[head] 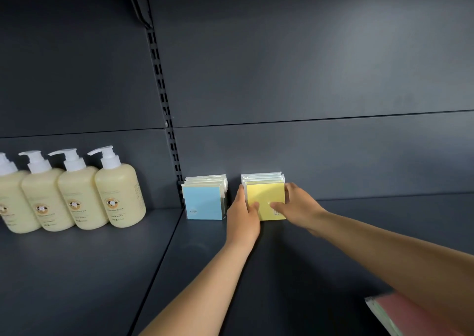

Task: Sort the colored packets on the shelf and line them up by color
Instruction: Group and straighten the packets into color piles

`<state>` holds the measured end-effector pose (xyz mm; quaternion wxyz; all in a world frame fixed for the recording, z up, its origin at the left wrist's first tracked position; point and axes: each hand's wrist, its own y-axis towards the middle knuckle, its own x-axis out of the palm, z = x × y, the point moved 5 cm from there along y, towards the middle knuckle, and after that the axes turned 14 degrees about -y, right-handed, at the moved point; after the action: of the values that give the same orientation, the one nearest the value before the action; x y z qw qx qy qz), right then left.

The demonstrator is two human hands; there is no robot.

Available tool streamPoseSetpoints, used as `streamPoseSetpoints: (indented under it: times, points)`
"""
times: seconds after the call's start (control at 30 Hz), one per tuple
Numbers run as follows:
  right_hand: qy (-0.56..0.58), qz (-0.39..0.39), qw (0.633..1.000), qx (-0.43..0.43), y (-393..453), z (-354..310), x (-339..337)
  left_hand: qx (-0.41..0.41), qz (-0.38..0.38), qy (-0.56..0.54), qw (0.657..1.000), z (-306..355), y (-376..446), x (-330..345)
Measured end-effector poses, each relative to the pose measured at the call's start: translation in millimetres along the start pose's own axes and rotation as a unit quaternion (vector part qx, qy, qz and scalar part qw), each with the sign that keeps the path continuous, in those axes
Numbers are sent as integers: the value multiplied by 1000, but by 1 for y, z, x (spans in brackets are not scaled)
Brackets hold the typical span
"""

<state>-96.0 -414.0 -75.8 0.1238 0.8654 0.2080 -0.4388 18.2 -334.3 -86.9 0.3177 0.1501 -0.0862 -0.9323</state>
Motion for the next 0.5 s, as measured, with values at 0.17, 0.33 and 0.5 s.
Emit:
streamPoseSetpoints:
  times: [0.17,0.33,0.5]
  points:
    - [-22,-20,1000,2,-5,-2,-10,-5,-2,12,1000,3,-2,-2]
    - [-49,-30,998,1,-37,10,-50,2,2,48,999,10,-14,-9]
    - [-52,-102,993,-16,-102,49,-98,22,6,60,998,38,-52,-8]
